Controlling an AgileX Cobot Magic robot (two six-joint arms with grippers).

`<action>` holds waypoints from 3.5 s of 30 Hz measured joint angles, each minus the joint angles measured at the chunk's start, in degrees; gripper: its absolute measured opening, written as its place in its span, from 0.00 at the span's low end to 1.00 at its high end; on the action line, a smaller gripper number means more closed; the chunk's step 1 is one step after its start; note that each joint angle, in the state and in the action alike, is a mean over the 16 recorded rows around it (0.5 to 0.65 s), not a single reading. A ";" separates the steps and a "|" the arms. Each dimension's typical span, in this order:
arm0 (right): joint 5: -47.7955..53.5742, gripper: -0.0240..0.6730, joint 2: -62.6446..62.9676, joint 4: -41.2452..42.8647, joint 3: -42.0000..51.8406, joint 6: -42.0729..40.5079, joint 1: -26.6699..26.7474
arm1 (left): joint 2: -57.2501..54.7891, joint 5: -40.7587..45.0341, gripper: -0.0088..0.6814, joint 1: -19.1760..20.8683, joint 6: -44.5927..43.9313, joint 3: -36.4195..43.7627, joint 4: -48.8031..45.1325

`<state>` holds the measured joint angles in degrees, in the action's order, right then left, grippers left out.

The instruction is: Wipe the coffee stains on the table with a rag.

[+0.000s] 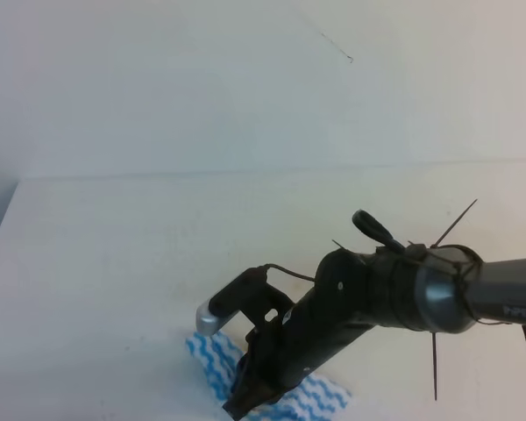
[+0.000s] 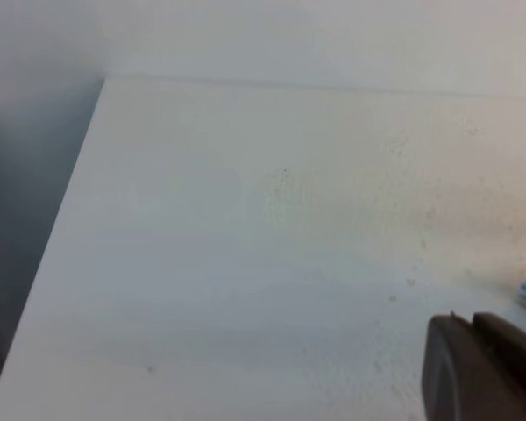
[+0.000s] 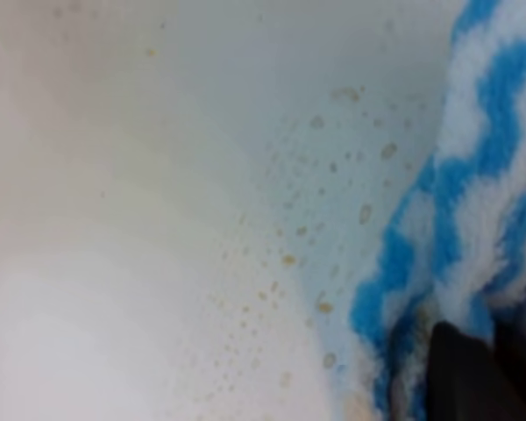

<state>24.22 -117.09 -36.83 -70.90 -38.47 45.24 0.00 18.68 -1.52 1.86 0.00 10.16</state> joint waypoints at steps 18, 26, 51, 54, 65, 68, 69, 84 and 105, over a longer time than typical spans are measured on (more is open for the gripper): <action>-9.69 0.04 -0.95 15.93 0.00 12.78 -6.74 | 0.00 0.00 0.01 0.00 0.02 0.00 0.00; -7.51 0.04 1.54 16.23 0.00 11.18 -9.40 | 0.00 0.00 0.01 0.00 0.02 0.00 0.00; -5.59 0.37 0.20 5.84 -7.31 5.46 -9.02 | 0.00 0.00 0.01 0.00 -0.09 0.00 0.00; -4.29 0.26 -1.11 5.96 -9.18 4.96 -9.02 | 0.00 0.00 0.01 0.00 -0.09 0.00 0.00; 5.20 0.05 -5.81 6.79 -11.47 4.95 -9.00 | 0.00 0.00 0.01 0.00 -0.09 0.00 0.00; 9.21 0.05 -6.30 7.08 -11.42 5.24 -8.85 | 0.00 0.00 0.01 0.00 -0.09 0.00 0.00; 10.61 0.05 -6.43 7.17 -11.41 5.33 -8.75 | 0.00 0.00 0.01 0.00 -0.09 0.00 0.00; 15.67 0.05 -6.09 8.00 -11.37 5.17 1.02 | 0.00 0.00 0.01 0.00 -0.04 0.00 0.00; 0.31 0.05 -9.66 13.09 -19.39 10.37 -7.79 | 0.00 0.00 0.01 0.00 0.04 0.00 0.00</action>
<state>24.53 -126.74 -23.74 -90.29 -28.10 37.45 0.00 18.68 -1.52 1.90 0.00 10.16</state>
